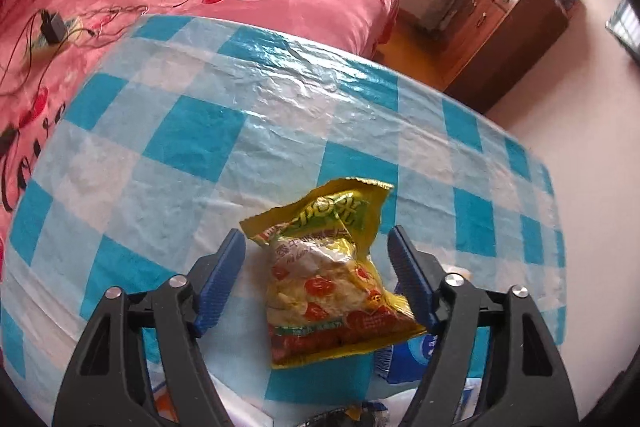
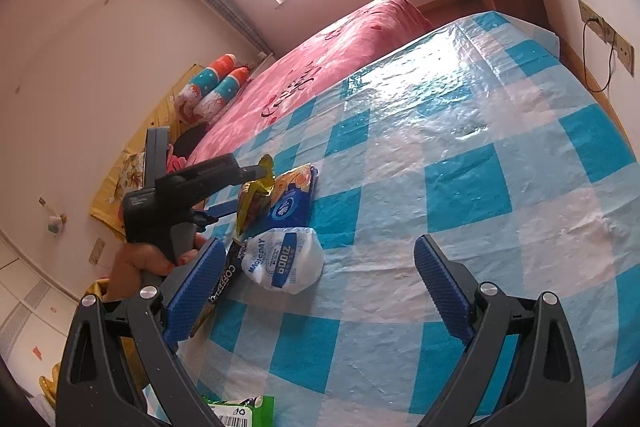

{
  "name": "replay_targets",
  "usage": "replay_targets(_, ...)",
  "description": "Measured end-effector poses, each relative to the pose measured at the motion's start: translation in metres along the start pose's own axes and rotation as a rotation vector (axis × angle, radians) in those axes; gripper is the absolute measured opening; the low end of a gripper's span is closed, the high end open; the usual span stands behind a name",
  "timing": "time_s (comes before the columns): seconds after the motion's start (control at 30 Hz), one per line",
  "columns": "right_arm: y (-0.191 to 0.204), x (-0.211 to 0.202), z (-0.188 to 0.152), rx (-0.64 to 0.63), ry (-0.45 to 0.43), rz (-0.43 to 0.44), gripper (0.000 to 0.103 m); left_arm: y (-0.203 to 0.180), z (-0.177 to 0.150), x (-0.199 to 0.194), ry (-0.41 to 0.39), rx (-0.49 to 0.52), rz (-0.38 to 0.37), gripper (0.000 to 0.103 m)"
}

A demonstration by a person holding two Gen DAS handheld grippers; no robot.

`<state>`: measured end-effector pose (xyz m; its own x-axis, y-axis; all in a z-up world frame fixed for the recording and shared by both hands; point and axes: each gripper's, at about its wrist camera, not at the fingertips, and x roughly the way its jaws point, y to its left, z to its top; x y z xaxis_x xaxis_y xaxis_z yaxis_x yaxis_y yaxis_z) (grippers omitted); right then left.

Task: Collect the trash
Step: 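Lower left tool onto yellow noodle snack bag and close on it, then close right tool on blue Vinda tissue pack while left tool holds yellow bag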

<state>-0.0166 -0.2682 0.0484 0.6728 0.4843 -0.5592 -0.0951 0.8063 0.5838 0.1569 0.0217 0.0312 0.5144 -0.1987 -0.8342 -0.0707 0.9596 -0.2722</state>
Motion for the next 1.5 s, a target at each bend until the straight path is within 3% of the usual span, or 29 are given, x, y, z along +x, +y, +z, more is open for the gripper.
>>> replay_targets(0.1, -0.002, -0.002, 0.001, 0.005, -0.006, -0.003, 0.094, -0.012, -0.006, -0.001, -0.007, 0.067, 0.041, 0.051)
replay_targets(0.3, -0.004, -0.001, 0.001, 0.008, -0.001, -0.018, 0.094, -0.036, -0.032, -0.009, 0.001, 0.173, -0.006, 0.046)
replay_targets(0.6, -0.01, 0.0, 0.003, -0.001, 0.028, -0.085, 0.094, -0.07, -0.09, -0.033, 0.067, 0.295, -0.146, 0.044)
replay_targets(0.73, -0.012, 0.007, -0.001, -0.006, 0.053, -0.122, 0.094, -0.06, -0.102, -0.044, 0.072, 0.231, -0.206, 0.043)
replay_targets(0.93, 0.0, 0.022, -0.005, -0.085, 0.077, -0.21, 0.094, -0.035, -0.109, -0.062, 0.018, 0.145, -0.213, 0.043)
replay_targets(1.3, 0.033, 0.06, -0.01, -0.271, 0.109, -0.332, 0.094, -0.009, -0.117, -0.09, -0.045, 0.125, -0.214, 0.043)
replay_targets(1.37, 0.032, 0.068, -0.009, -0.293, 0.122, -0.364, 0.086, -0.005, -0.119, -0.094, -0.042, 0.123, -0.221, 0.043)
replay_targets(1.5, 0.039, 0.079, -0.009, -0.336, 0.137, -0.413, 0.086, 0.008, -0.122, -0.098, -0.035, 0.114, -0.232, 0.043)
